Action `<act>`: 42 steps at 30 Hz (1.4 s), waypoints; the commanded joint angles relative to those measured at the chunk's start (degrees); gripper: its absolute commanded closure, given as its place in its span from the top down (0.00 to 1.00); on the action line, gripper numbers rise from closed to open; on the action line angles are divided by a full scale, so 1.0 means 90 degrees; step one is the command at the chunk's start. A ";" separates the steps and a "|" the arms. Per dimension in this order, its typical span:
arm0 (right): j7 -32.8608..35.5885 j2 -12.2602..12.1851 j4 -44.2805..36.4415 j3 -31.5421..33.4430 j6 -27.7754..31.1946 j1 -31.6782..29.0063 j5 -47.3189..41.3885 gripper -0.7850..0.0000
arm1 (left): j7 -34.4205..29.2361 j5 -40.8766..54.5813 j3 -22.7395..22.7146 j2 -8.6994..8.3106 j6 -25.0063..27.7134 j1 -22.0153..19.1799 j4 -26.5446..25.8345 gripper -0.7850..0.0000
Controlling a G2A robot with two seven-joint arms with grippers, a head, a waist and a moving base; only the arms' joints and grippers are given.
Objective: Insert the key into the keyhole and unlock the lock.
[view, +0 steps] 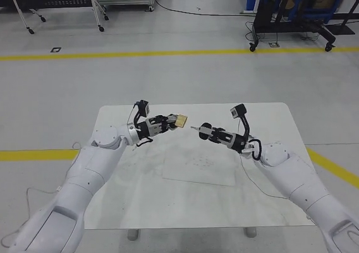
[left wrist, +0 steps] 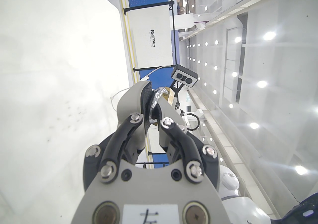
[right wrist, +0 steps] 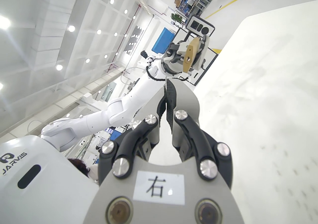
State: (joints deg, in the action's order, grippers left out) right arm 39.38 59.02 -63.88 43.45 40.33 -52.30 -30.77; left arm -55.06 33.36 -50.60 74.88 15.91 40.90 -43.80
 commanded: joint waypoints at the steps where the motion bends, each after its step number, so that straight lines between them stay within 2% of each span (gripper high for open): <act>1: 0.0012 0.0041 0.0008 -0.0030 -0.0016 0.0008 0.0026 0.00 | 0.0020 -0.0073 0.0000 0.0004 -0.0012 0.0007 -0.0018 0.00; 23: -0.0052 0.0367 0.0413 0.0113 -0.0405 0.0084 0.0219 0.00 | 0.0103 -0.0403 -0.0164 0.0045 -0.0113 0.0114 -0.0132 0.00; 42: 0.0103 0.0567 0.0644 0.0288 -0.0459 0.0092 0.0418 0.00 | 0.0111 -0.0682 -0.0247 0.0089 -0.0132 0.0132 -0.0136 0.00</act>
State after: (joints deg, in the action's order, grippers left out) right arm 40.23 64.07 -58.13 45.98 36.29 -51.46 -27.06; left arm -54.10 27.30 -52.79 75.67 14.72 42.08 -45.02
